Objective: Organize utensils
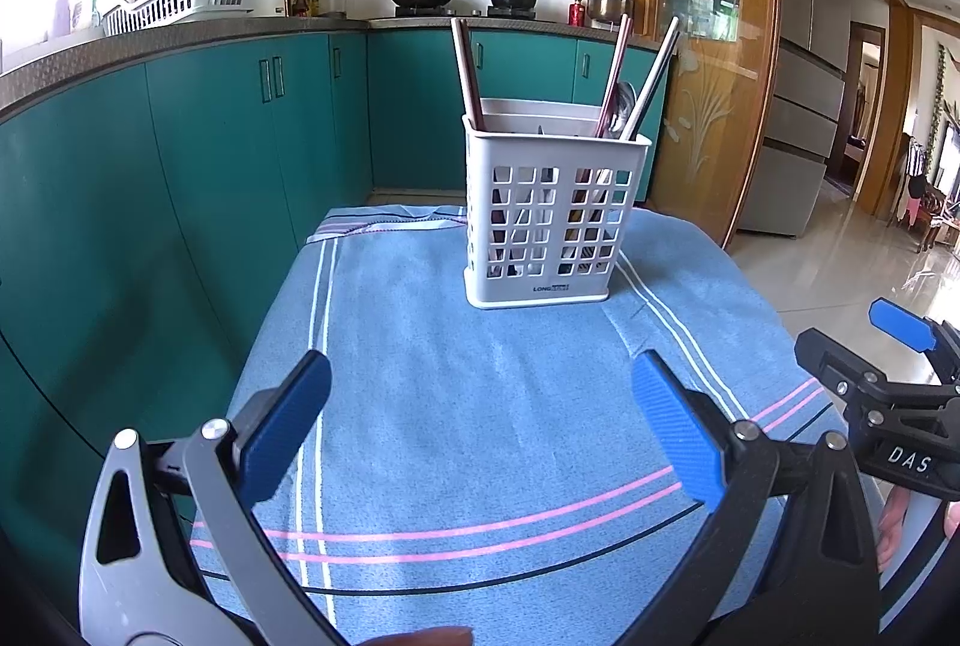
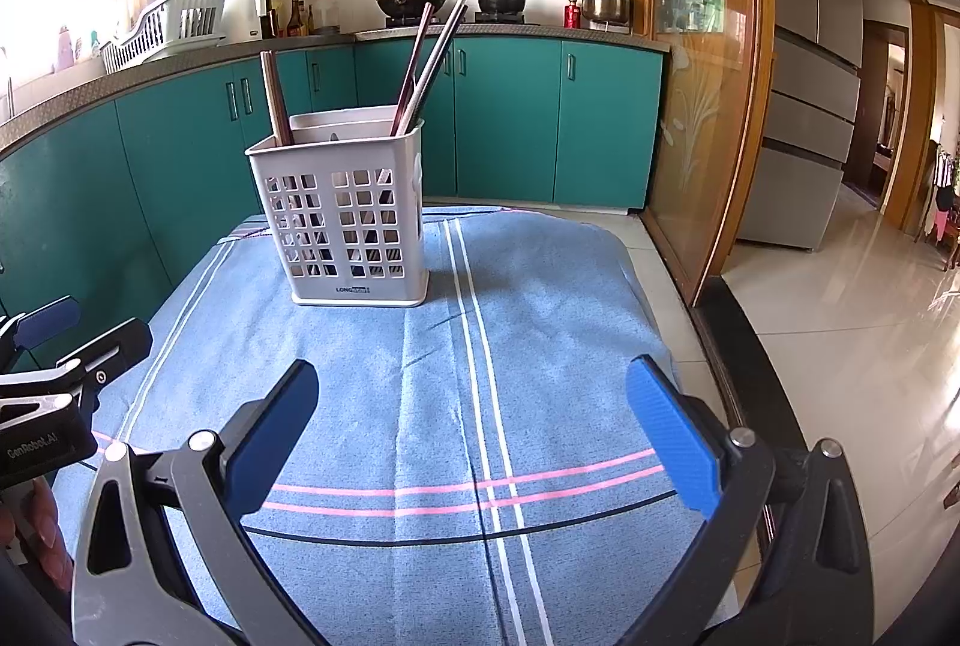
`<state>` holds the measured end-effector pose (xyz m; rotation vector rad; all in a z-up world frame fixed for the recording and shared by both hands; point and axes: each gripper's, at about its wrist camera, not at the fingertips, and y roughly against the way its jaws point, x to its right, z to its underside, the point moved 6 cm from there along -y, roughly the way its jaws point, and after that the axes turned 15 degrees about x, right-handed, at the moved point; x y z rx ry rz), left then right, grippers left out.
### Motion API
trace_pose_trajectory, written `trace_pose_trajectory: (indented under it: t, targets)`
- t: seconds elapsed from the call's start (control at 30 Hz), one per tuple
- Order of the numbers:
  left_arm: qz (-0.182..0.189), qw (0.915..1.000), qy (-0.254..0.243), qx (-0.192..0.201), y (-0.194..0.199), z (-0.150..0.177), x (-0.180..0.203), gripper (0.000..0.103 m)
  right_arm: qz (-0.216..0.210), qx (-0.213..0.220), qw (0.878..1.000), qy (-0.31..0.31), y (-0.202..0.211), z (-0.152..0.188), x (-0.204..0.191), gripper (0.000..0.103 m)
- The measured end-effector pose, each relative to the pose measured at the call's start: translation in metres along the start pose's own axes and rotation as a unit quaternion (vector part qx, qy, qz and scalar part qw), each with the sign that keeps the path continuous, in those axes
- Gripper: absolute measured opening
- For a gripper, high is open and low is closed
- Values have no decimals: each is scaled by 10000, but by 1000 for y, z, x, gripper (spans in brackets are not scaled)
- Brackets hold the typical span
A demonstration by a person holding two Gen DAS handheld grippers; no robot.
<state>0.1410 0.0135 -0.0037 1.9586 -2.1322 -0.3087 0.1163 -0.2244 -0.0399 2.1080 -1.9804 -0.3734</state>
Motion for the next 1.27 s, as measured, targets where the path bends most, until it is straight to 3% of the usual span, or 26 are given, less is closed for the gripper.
trace_pose_trajectory:
  t: [1.27]
  targets:
    - [-107, 9998, 70, -154, -5, 3, -7, 99, 11, -16, 10000, 59, 0, 3, 1, 100]
